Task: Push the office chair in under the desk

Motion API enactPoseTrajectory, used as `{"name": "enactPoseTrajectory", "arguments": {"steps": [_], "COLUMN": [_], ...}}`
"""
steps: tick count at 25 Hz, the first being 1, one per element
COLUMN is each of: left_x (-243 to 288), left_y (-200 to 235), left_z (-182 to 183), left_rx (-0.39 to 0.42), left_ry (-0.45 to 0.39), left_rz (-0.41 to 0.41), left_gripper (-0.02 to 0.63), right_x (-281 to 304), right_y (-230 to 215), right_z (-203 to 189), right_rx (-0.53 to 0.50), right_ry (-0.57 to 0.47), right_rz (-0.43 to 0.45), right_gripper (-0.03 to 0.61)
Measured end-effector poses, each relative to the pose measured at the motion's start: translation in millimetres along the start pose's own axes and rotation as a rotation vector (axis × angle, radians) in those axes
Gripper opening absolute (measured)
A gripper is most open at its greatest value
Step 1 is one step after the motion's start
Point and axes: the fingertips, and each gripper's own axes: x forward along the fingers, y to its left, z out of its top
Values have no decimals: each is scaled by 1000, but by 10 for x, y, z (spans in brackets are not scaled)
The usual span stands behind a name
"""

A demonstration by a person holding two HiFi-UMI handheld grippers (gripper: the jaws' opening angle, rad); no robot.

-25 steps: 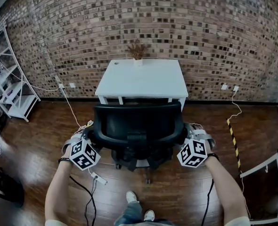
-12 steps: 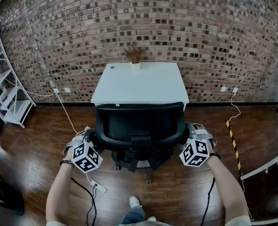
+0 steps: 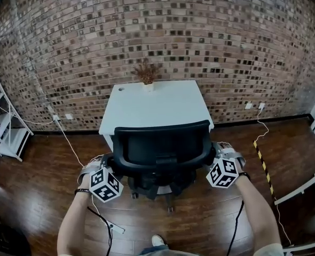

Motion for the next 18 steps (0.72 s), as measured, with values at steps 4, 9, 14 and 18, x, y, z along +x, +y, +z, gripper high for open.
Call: {"name": "enactPoseTrajectory", "arguments": {"steps": [4, 9, 14, 18], "left_x": [191, 428, 631, 812], "left_y": [246, 521, 752, 958], "left_z": [13, -11, -5, -19], "left_rx": [16, 28, 26, 13], "left_ry": [-17, -26, -25, -14], "left_rz": [1, -3, -14, -7], "left_gripper": [272, 272, 273, 275], "right_x": [187, 441, 638, 821], "right_y": [-179, -358, -540, -691], "right_z": [-16, -13, -25, -19], "right_rx": [13, 24, 26, 24], "right_ry": [21, 38, 40, 40], "right_rz": [-13, -24, -40, -52], "right_gripper": [278, 278, 278, 276]}}
